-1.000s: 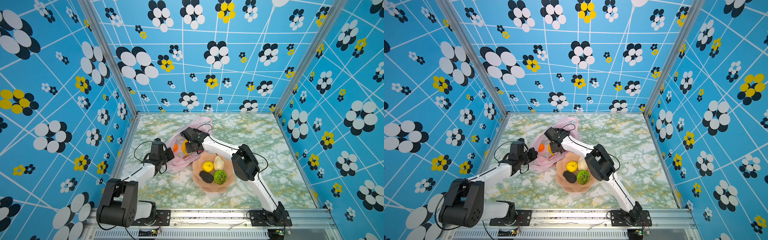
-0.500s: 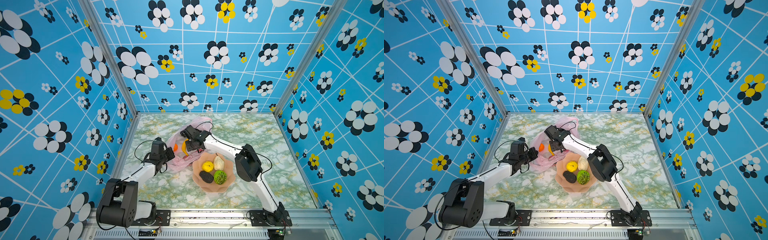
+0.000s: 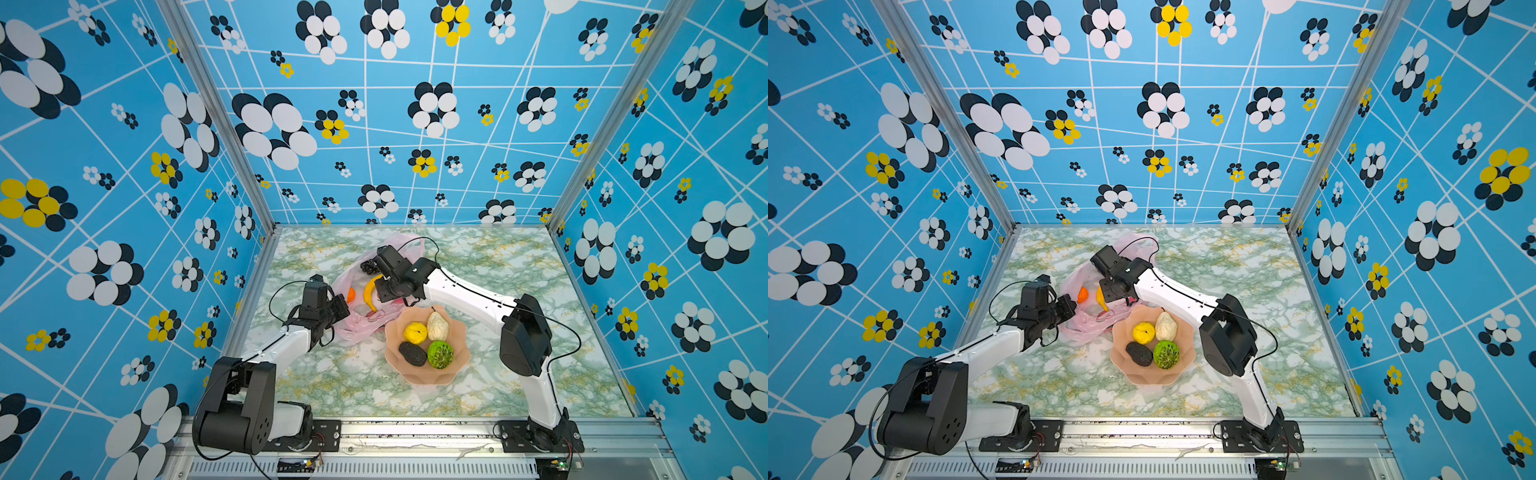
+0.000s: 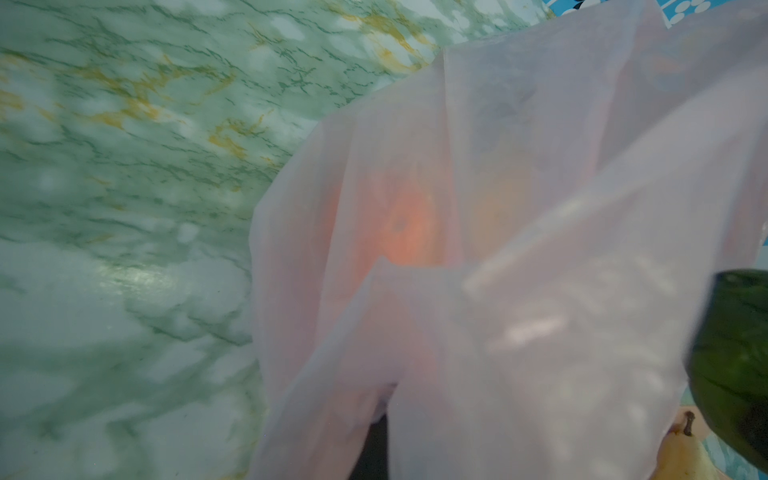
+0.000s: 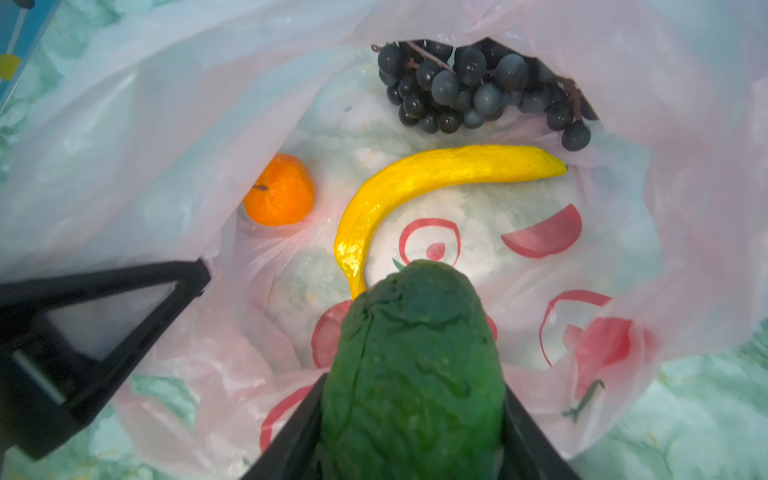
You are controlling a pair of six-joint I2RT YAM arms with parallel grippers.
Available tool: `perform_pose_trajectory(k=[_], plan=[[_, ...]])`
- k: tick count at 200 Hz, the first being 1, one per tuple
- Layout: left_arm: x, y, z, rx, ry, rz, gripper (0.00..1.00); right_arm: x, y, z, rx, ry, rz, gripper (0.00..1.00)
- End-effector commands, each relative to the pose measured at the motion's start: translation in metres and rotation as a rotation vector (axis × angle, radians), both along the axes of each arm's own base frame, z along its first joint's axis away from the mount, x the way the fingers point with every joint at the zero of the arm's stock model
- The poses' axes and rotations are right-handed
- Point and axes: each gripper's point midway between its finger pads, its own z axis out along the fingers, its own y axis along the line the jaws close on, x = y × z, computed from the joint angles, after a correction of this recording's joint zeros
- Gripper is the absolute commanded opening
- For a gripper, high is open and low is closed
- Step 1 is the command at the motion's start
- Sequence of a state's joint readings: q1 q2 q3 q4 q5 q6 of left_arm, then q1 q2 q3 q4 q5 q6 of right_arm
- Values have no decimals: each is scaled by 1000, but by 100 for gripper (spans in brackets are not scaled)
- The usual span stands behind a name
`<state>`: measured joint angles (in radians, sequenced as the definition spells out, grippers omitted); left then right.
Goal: Take the fake fruits out of the plastic bag
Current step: 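Lift the green avocado out and carry it over the peach plate, then lower the green avocado into the plate beside the green guava and release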
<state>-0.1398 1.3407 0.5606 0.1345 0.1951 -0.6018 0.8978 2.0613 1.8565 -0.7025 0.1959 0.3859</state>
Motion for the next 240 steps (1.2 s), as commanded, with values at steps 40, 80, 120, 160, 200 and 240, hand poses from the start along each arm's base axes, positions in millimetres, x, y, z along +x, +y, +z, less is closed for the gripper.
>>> perform_pose_trajectory(k=[40,80,120,160,200,240], plan=[[3,-5,9,5,-11,-30,0,-85,-46,28,-72,45,94,54],[3,-7,10,1,-12,-34,0,-134,-74,18,-154,95,131,54],[3,-5,6,13,-4,-29,0,-172,-87,6,-188,133,211,53],[3,-3,5,22,-1,-26,0,-194,-111,-7,-222,171,258,53],[4,-3,2,28,6,-25,0,-216,-125,-22,-260,220,332,50],[4,-3,0,31,11,-25,0,-230,-127,-34,-295,266,377,50]])
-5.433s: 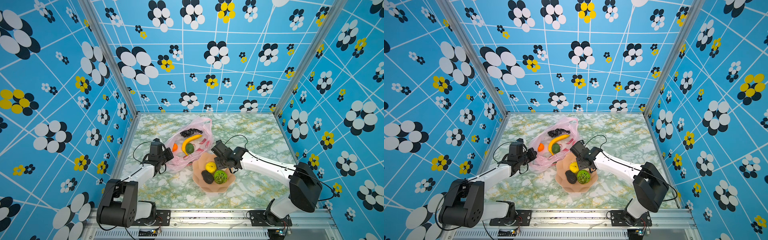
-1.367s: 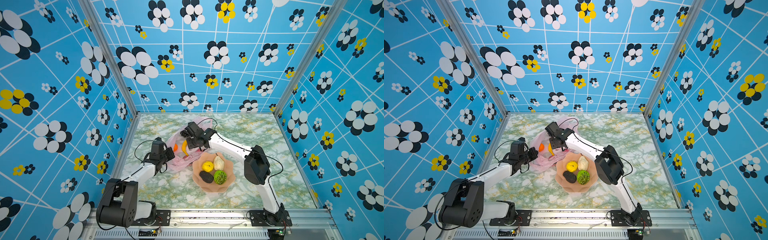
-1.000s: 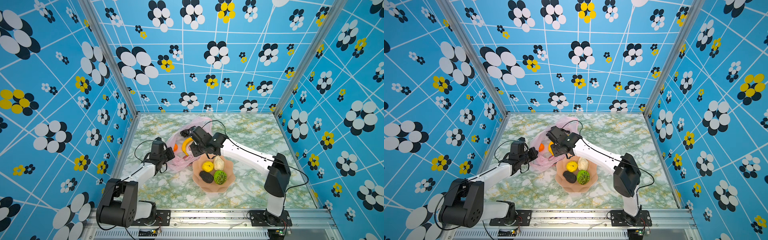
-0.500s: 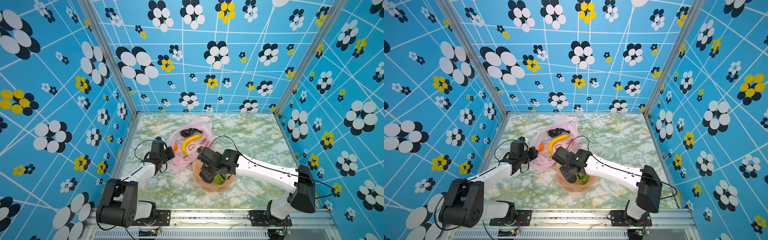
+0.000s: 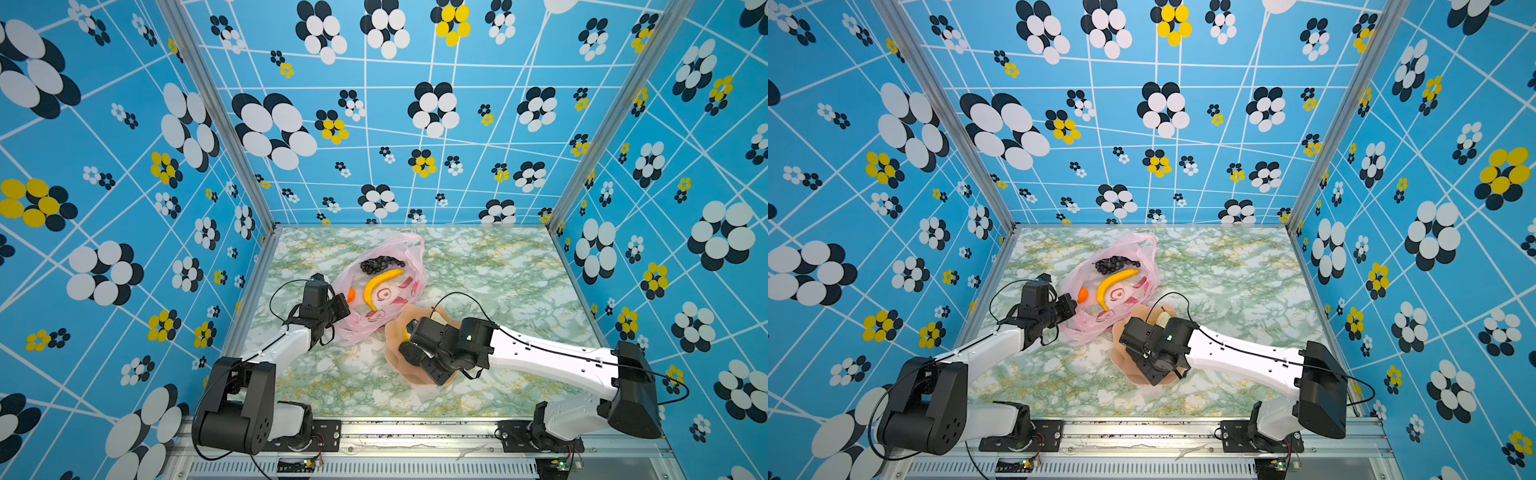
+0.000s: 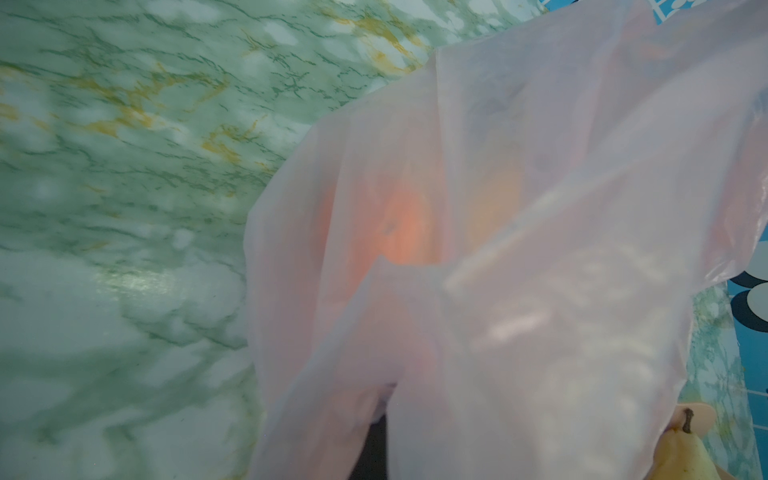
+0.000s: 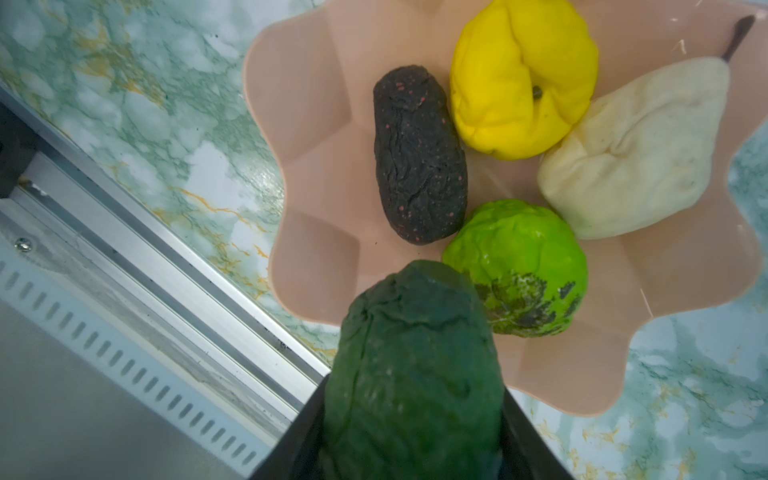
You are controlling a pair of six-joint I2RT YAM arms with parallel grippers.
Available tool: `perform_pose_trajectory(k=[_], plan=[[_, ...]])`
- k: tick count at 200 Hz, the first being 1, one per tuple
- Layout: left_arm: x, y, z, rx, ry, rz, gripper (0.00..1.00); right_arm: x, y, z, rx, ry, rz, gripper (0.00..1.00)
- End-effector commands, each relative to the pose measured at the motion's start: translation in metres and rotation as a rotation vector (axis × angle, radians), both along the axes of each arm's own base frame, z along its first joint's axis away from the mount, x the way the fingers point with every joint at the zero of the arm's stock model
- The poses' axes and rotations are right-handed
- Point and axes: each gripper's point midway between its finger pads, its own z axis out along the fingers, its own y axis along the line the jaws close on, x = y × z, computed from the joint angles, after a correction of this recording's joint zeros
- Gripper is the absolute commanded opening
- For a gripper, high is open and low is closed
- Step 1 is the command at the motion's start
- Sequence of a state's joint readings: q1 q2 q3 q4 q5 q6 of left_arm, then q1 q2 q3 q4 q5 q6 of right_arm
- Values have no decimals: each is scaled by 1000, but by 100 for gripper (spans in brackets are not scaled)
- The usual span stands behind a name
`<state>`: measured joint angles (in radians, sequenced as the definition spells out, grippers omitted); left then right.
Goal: Take the fake fruits out of the plastic bag
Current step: 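Lower the green avocado into the plate beside the green guava and release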
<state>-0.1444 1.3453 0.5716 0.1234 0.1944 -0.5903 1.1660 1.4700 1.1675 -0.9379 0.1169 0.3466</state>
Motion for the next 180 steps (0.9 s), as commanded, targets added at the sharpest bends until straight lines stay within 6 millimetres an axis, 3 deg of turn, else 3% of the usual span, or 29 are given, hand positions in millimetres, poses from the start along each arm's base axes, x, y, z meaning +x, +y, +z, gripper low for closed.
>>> perform_pose_trajectory(k=[1,84,180], plan=[[3,-1,-1,22,10,-13,0,-13,-7,-5,-37,43,42,50],[3,0,1,26,4,-12,0,-10,-11,-17,-136,58,36,50],[2,-1,3,25,1,-14,0,-2,-2,-30,-184,59,-4,52]])
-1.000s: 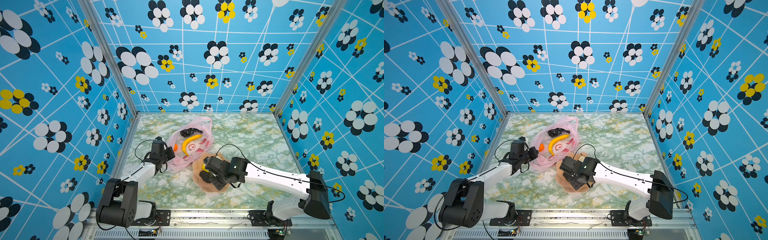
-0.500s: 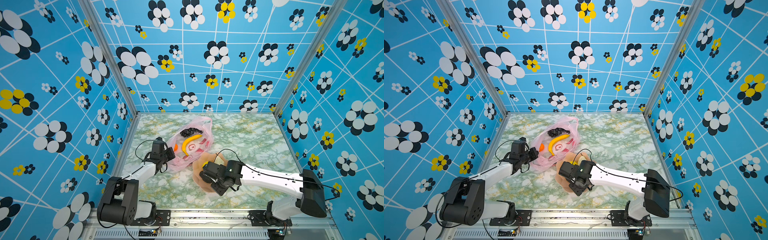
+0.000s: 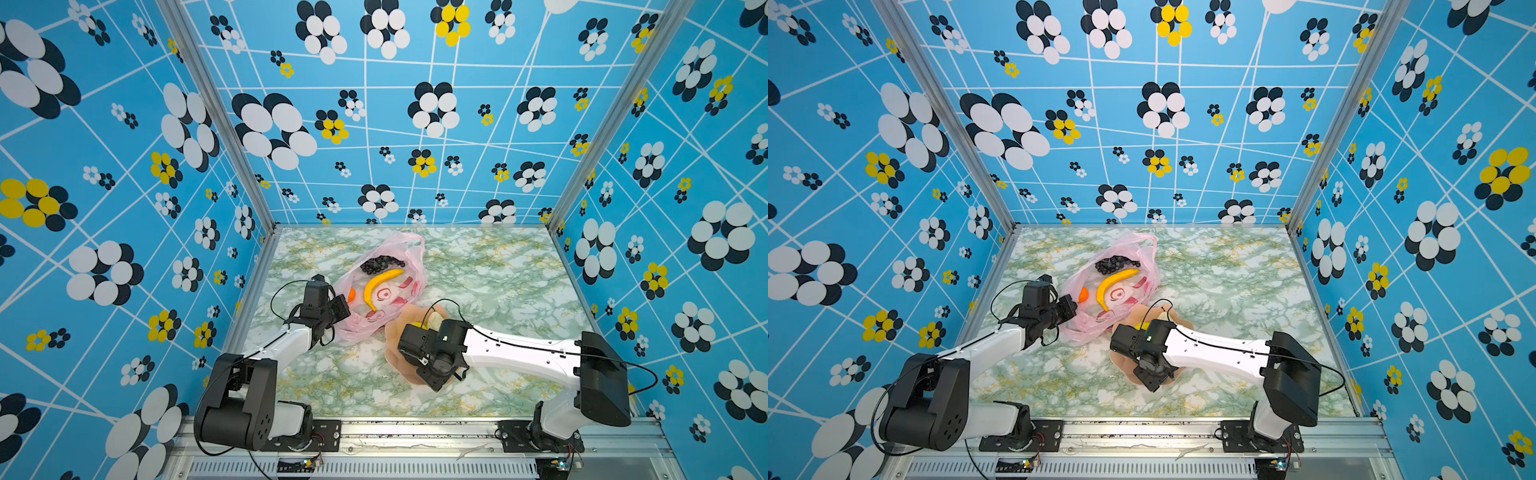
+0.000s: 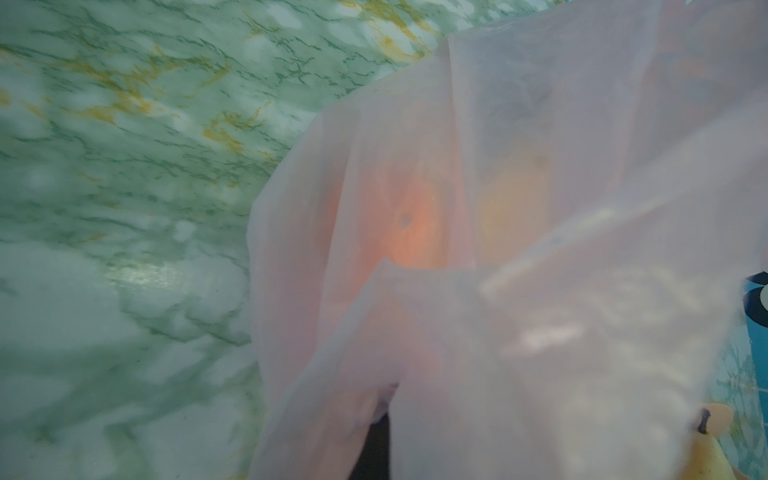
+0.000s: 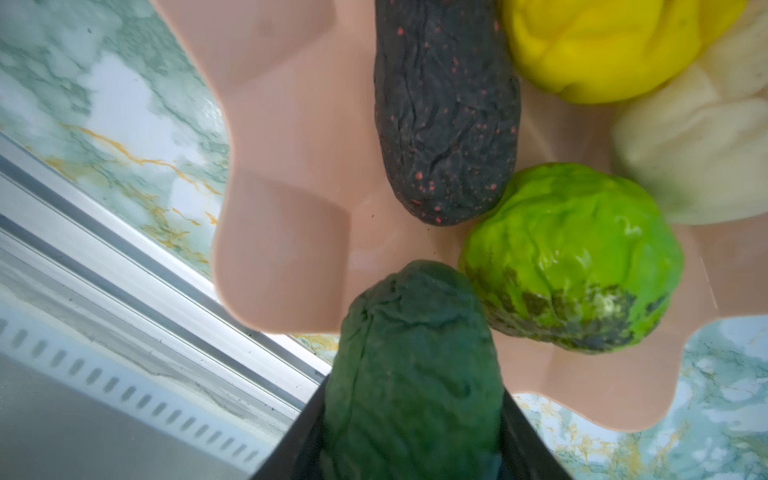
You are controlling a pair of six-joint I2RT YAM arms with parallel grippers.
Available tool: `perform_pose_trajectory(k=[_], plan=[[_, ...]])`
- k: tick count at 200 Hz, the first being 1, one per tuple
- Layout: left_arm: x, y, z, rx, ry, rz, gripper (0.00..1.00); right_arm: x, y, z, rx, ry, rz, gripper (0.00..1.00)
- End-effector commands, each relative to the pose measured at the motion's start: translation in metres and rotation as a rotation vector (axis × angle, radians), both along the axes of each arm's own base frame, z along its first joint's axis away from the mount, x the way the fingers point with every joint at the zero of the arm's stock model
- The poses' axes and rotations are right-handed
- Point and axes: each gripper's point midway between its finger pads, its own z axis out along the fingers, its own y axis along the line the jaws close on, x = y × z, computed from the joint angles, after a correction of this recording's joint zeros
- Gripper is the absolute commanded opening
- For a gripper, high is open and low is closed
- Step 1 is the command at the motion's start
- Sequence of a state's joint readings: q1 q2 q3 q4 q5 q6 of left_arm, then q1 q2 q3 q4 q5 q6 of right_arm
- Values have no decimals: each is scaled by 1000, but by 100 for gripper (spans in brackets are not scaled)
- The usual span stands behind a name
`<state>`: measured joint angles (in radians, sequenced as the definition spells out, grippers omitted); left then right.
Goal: Take the fake fruits out of the plastic bag
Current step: 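Lower the green avocado into the plate beside the green guava and release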
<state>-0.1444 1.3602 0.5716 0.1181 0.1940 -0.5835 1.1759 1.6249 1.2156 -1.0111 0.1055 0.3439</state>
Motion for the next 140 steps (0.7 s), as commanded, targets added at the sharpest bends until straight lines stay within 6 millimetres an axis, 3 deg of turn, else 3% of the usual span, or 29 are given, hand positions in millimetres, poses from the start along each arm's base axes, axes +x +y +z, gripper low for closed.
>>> perform_pose_trajectory(k=[1,82,118,140], plan=[[4,-1,9,16,-17,-11,0,5,1,3,-21,-24,-15,52],[3,1,11,25,-28,-3,0,11,4,-3,-60,-38,-27,59],[3,2,12,26,-30,-1,0,13,2,-2,-62,-52,-32,71],[3,1,11,26,-28,-3,0,13,1,1,-63,-58,-34,72]])
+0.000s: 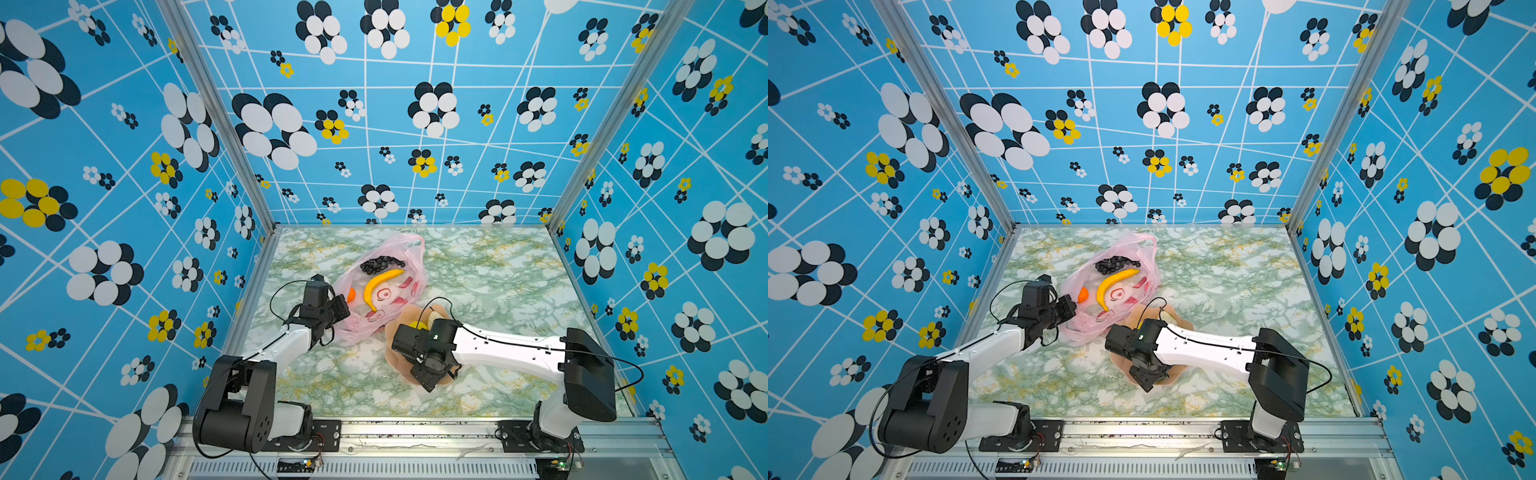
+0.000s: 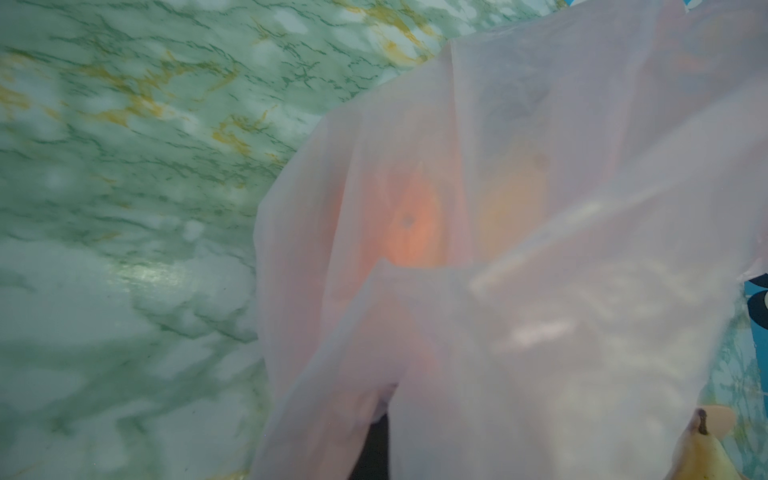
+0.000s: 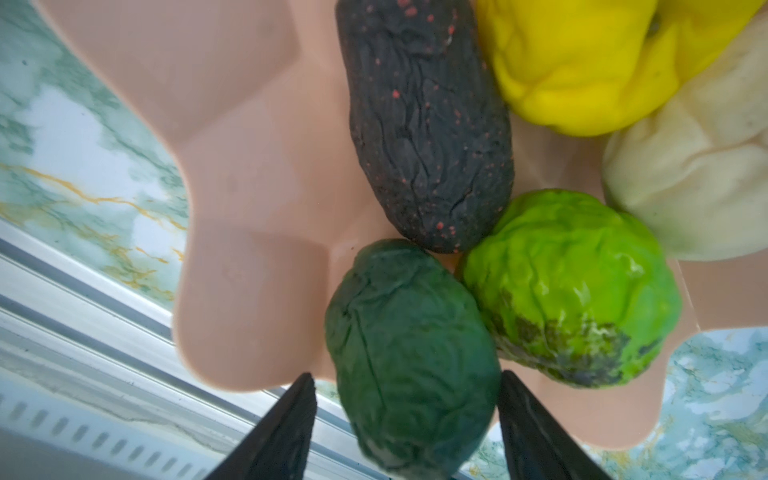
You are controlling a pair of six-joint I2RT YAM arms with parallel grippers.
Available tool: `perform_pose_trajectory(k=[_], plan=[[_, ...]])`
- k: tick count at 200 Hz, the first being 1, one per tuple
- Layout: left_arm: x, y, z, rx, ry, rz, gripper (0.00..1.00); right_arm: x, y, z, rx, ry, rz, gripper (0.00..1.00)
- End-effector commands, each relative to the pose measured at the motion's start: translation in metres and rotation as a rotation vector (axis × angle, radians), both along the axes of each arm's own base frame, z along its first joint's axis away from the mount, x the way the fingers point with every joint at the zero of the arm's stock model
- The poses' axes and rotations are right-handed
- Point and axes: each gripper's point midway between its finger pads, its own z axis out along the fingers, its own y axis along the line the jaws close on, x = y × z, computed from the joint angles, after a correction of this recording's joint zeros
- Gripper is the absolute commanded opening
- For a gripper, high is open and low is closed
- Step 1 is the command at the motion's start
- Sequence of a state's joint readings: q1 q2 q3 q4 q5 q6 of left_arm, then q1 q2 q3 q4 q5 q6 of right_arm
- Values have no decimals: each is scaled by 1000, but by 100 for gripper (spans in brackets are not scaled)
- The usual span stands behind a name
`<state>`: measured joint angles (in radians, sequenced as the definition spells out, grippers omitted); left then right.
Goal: Take the fake fruits out of the plastic bag
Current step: 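Lower the green avocado into the plate beside the green guava and release, then move the open right gripper back over the bag opening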
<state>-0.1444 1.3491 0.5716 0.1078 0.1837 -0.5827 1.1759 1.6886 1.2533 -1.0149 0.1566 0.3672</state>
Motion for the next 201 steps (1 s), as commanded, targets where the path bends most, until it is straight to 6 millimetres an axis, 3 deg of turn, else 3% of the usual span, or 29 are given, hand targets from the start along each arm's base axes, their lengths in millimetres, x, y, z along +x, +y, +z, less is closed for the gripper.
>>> perform_pose_trajectory(k=[1,47,91,137,174,201], plan=[[4,0,9,19,-26,-11,0,2,-3,9,-19,-22,-9,72],[5,-2,8,13,-22,-15,0,-3,-6,18,6,-4,-24,61],[4,-2,10,11,-26,-18,0,2,2,5,12,-22,-29,53],[4,0,10,17,-29,-10,0,7,6,8,16,-41,-22,53],[4,0,11,16,-33,-6,0,11,8,30,69,-79,-27,62],[3,1,13,16,-39,-3,0,28,16,64,119,-172,-18,67]])
